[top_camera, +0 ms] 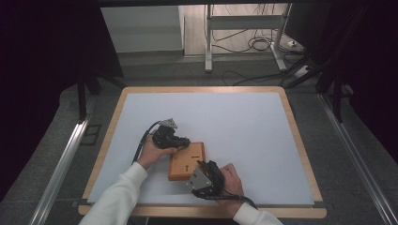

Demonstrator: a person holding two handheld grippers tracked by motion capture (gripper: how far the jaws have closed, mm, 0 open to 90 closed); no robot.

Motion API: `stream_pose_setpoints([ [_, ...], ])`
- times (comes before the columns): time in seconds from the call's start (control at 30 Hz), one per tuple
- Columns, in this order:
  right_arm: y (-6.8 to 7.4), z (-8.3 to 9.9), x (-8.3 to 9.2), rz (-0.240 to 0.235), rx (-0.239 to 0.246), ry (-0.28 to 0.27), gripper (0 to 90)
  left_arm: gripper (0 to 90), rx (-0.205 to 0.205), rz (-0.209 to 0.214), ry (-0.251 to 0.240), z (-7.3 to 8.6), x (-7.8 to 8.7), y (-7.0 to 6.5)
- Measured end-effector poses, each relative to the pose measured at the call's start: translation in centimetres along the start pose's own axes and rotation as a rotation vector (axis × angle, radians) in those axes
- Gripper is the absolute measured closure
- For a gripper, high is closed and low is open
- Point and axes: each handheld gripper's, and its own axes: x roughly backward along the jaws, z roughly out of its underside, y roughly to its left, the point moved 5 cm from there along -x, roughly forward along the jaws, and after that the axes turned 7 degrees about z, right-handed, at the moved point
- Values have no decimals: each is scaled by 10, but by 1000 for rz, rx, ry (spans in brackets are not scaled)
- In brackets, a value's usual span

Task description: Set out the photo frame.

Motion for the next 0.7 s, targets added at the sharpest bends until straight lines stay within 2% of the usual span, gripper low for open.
stream_pose_setpoints([
  [0.03, -3, -2, 1, -4, -5, -7, 408, 815, -3, -1, -6, 0, 0, 1],
  [0.13, -7, -6, 2, -8, 7, -10, 434, 810, 10, 1, -14, 0, 0, 2],
  [0.33, -11, -9, 4, -3, 15, -16, 461, 793, 7, -6, -26, 0, 0, 2],
  [0.43, -13, -10, 4, -13, 5, -13, 460, 769, 3, -8, -27, -1, 1, 1],
  [0.5, -15, -10, 4, -15, 4, -12, 461, 718, 4, -4, -36, -1, 1, 0],
  [0.6, -16, -10, 4, -19, -10, -16, 462, 601, 0, -19, -60, -2, 5, 0],
  [0.7, -20, -12, 5, -20, -18, -21, 473, 450, 7, -54, -81, 1, 12, 1],
])
